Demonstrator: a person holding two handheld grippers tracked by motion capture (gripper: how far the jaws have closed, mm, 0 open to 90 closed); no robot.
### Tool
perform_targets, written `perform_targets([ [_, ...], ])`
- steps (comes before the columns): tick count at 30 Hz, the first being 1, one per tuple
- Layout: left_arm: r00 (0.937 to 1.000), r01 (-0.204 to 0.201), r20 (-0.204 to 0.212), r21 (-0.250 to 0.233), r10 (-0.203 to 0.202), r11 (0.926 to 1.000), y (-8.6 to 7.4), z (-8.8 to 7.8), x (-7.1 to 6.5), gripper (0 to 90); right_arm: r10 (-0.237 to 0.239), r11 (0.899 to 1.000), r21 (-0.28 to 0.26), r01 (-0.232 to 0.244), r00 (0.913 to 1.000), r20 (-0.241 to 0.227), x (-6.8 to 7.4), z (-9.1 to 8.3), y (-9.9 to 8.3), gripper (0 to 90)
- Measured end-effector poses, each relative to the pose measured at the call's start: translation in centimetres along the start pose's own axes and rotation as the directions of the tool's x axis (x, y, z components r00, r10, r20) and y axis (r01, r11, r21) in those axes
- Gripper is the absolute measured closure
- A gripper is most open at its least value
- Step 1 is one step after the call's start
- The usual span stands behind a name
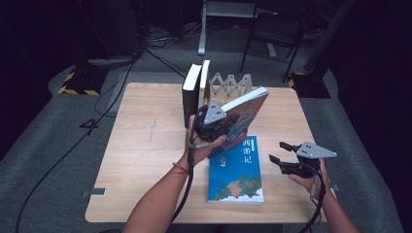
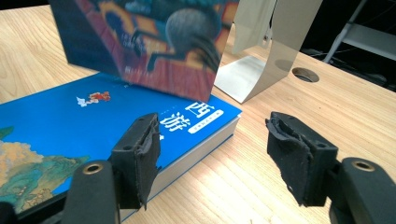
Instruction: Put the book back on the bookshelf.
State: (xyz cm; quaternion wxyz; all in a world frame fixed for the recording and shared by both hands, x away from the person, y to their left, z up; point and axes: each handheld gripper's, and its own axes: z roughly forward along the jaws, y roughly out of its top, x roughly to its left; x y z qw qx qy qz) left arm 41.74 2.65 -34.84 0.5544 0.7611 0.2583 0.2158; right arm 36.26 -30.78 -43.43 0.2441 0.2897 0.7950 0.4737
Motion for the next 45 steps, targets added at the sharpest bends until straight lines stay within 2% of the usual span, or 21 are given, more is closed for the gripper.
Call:
perform_targets([
  [5,0.9977,0.026,-0.062,-0.029,-0.028,0.9992,0.8,-0.1,1.6,73.5,0.006,1.0,0.012,-0.006,1.0,-0.005,0.0,0.3,-0.4,35.3],
  [7,0.9949,0.018,-0.099,-0.029,-0.021,0.9994,1.2,-0.1,2.1,73.5,0.001,1.0,0.025,-0.001,1.0,-0.009,0.0,0.6,-0.6,34.9],
  [8,0.9927,0.006,-0.121,-0.025,-0.009,0.9997,1.3,0.0,2.3,73.5,-0.004,0.999,0.033,0.004,1.0,-0.008,0.0,0.7,-0.7,34.6],
  [12,0.9812,0.005,-0.193,-0.02,-0.009,0.9998,1.4,0.4,2.9,73.5,-0.014,0.998,0.068,0.014,0.9999,0.009,-0.1,1.0,-1.0,34.0],
  [14,0.9787,0.011,-0.205,-0.019,-0.014,0.9998,1.3,0.6,3.1,73.5,-0.014,0.997,0.072,0.012,0.9998,0.016,-0.2,0.9,-1.0,34.0],
  [15,0.971,0.02,-0.238,-0.011,-0.022,0.9997,1.1,1.0,3.5,73.5,-0.003,0.997,0.076,0.001,0.9998,0.021,-0.4,0.9,-1.2,34.0],
  [17,0.9641,0.029,-0.264,-0.008,-0.03,0.9995,0.8,1.3,3.8,73.5,-0.003,0.997,0.077,0.0,0.9996,0.029,-0.6,0.9,-1.3,34.0],
  [18,0.9641,0.029,-0.264,-0.008,-0.03,0.9995,0.8,1.3,3.8,73.5,-0.003,0.997,0.077,0.0,0.9996,0.029,-0.6,0.9,-1.3,34.0],
  [20,0.9571,0.036,-0.288,0.0,-0.034,0.9994,0.7,1.6,4.0,73.5,0.002,0.997,0.08,-0.005,0.9994,0.033,-0.7,0.8,-1.4,34.1],
  [22,0.9551,0.034,-0.295,0.007,-0.03,0.9994,0.6,1.5,4.3,73.4,-0.001,0.997,0.079,-0.002,0.9994,0.035,-0.7,0.8,-1.4,34.1],
  [25,0.9475,0.054,-0.316,0.002,-0.051,0.9985,0.2,1.4,4.6,73.4,0.001,0.997,0.08,-0.004,0.9995,0.033,-0.8,0.7,-1.6,34.1],
  [30,0.9412,0.076,-0.33,-0.003,-0.072,0.9971,-0.6,1.4,4.8,73.4,-0.001,0.997,0.083,-0.002,0.9995,0.032,-0.8,0.8,-1.6,34.2],
  [31,0.9343,0.093,-0.345,-0.001,-0.088,0.9956,-1.0,1.7,4.8,73.3,-0.004,0.996,0.087,0.001,0.9995,0.03,-0.7,0.9,-1.5,34.2],
  [32,0.93,0.109,-0.352,-0.007,-0.104,0.9941,-1.2,1.9,4.8,73.3,-0.004,0.996,0.088,0.001,0.9996,0.029,-0.6,0.9,-1.5,34.2],
  [34,0.9244,0.129,-0.361,-0.009,-0.124,0.9916,-1.7,2.5,4.9,73.4,-0.009,0.996,0.091,0.007,0.9996,0.028,-0.5,1.0,-1.5,34.1],
  [35,0.9244,0.129,-0.361,-0.009,-0.124,0.9916,-1.7,2.5,4.9,73.3,-0.014,0.996,0.091,0.012,0.9996,0.026,-0.4,1.0,-1.5,34.1],
  [37,0.9182,0.159,-0.364,-0.025,-0.157,0.987,-2.5,3.3,5.0,73.3,-0.024,0.996,0.092,0.021,0.9993,0.028,-0.3,1.0,-1.4,34.2],
  [40,0.9093,0.165,-0.381,-0.04,-0.167,0.9855,-2.6,3.8,4.8,73.3,-0.019,0.996,0.091,0.017,0.9995,0.025,-0.4,1.0,-1.5,34.2],
  [42,0.9094,0.167,-0.379,-0.044,-0.172,0.9849,-2.5,4.0,4.8,73.3,-0.015,0.996,0.092,0.013,0.9996,0.026,-0.5,1.0,-1.5,34.3],
  [44,0.9035,0.162,-0.396,-0.042,-0.165,0.986,-2.5,4.4,4.8,73.2,-0.012,0.995,0.095,0.01,0.9996,0.024,-0.5,1.1,-1.6,34.2],
  [45,0.896,0.167,-0.409,-0.052,-0.174,0.9846,-2.5,4.8,4.8,73.2,-0.019,0.995,0.098,0.016,0.9996,0.023,-0.6,1.1,-1.7,34.2],
])
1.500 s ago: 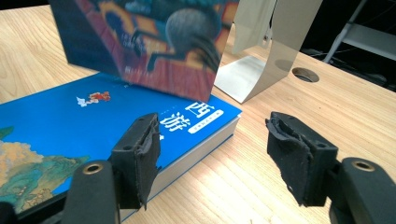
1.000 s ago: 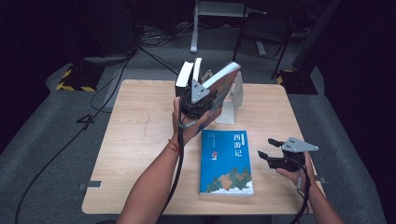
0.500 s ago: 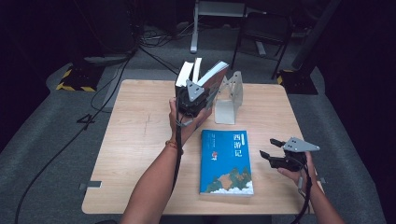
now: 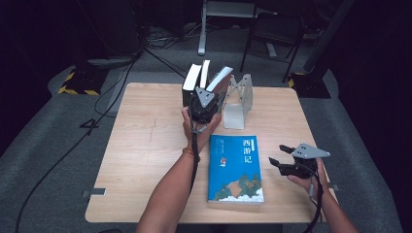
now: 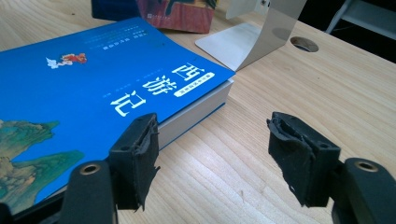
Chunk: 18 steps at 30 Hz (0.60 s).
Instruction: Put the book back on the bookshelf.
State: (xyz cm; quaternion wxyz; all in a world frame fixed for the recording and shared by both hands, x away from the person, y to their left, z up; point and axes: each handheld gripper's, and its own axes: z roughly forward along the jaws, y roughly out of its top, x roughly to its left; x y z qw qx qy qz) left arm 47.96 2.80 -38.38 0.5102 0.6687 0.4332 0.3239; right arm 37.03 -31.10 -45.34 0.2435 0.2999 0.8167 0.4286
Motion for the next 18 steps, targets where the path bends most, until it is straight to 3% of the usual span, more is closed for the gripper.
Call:
perform_targets([
  [3,0.9992,0.023,-0.031,-0.005,-0.023,0.9997,-0.1,0.8,-0.1,73.1,-0.01,1.0,0.001,0.01,1.0,-0.001,0.1,0.1,0.1,34.2],
  [9,0.9983,0.008,-0.058,0.02,-0.007,0.9998,0.3,2.2,0.2,72.9,-0.015,1.0,0.007,0.015,0.9999,-0.007,0.1,0.1,0.0,34.2],
  [12,0.9987,0.014,-0.049,0.041,-0.012,0.9991,0.5,2.3,0.6,72.2,-0.014,1.0,0.008,0.014,0.9999,-0.005,-0.2,0.1,-0.1,34.2],
  [18,0.9992,-0.039,-0.008,0.059,0.039,0.9975,1.3,1.3,1.1,70.6,-0.006,1.0,0.011,0.006,1.0,-0.003,-0.3,0.0,-0.2,34.3],
])
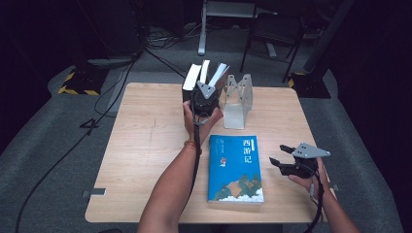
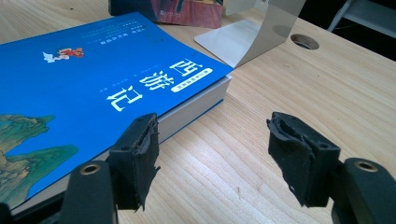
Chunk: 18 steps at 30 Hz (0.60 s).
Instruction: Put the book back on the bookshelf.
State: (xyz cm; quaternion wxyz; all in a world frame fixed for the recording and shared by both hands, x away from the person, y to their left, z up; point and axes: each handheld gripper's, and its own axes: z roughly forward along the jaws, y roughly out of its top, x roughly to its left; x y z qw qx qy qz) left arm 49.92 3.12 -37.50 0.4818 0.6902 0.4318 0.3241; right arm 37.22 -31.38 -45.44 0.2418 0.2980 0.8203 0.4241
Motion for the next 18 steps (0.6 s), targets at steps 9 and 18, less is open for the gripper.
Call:
perform_targets([
  [9,0.992,-0.116,0.055,0.048,0.114,0.992,1.4,-1.6,0.6,69.4,-0.002,1.0,0.018,0.002,0.9998,-0.02,0.3,0.2,0.0,34.5],
  [18,0.9761,-0.195,0.118,0.109,0.183,0.9746,2.6,-1.9,0.2,69.2,-0.014,0.999,0.052,0.016,0.9987,-0.049,0.5,0.6,-0.1,34.7],
])
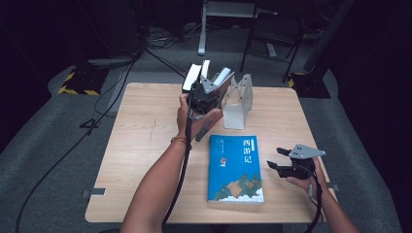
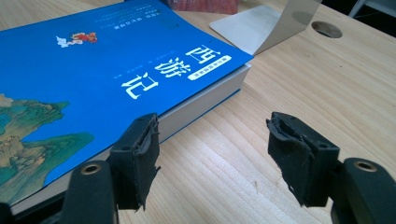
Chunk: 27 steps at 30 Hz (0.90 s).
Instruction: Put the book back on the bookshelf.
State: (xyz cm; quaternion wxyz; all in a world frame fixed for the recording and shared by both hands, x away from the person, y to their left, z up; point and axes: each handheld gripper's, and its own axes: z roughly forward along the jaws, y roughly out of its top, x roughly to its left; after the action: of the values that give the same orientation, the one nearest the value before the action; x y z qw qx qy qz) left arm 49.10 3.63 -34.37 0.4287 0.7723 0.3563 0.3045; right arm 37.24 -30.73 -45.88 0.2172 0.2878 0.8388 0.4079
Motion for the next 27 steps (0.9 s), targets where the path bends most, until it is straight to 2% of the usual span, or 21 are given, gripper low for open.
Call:
perform_targets([
  [3,1.0,-0.003,0.001,0.006,0.002,1.0,0.3,0.1,-0.2,71.7,-0.004,1.0,0.006,0.004,1.0,-0.002,0.1,0.0,0.0,34.8],
  [6,0.9996,-0.006,-0.029,0.003,0.006,1.0,0.4,0.5,-0.4,72.5,-0.005,1.0,0.006,0.005,1.0,-0.004,0.1,0.0,0.0,34.8],
  [7,0.9992,0.01,-0.038,-0.002,-0.01,0.9999,0.5,0.6,-0.4,72.7,-0.006,1.0,0.008,0.006,1.0,-0.007,0.1,0.0,0.0,34.8],
  [8,0.9992,0.01,-0.038,-0.002,-0.01,0.9999,0.5,0.6,-0.4,72.8,-0.006,1.0,0.008,0.006,1.0,-0.007,0.1,0.0,0.0,34.8],
  [9,0.998,0.027,-0.056,-0.012,-0.028,0.9996,0.6,0.9,-0.3,72.9,-0.007,1.0,0.012,0.007,0.9999,-0.012,0.2,0.1,0.0,34.9],
  [13,0.994,0.084,-0.065,-0.053,-0.088,0.995,0.9,1.9,0.0,73.0,-0.017,1.0,0.019,0.018,0.9998,-0.014,0.2,0.1,-0.1,34.9],
  [17,0.9919,0.083,-0.091,-0.064,-0.089,0.9945,1.6,3.1,-0.4,73.0,-0.016,1.0,0.01,0.016,0.9998,-0.01,0.1,-0.1,-0.1,34.9],
  [22,0.9838,0.121,-0.121,-0.098,-0.132,0.9878,2.8,4.0,0.1,73.0,-0.014,1.0,0.01,0.015,0.9998,-0.011,-0.1,-0.3,-0.2,34.9],
  [27,0.9815,0.123,-0.137,-0.085,-0.134,0.9888,3.1,5.0,-0.1,72.8,-0.02,1.0,0.008,0.02,0.9997,-0.012,-0.2,-0.2,-0.3,34.9],
])
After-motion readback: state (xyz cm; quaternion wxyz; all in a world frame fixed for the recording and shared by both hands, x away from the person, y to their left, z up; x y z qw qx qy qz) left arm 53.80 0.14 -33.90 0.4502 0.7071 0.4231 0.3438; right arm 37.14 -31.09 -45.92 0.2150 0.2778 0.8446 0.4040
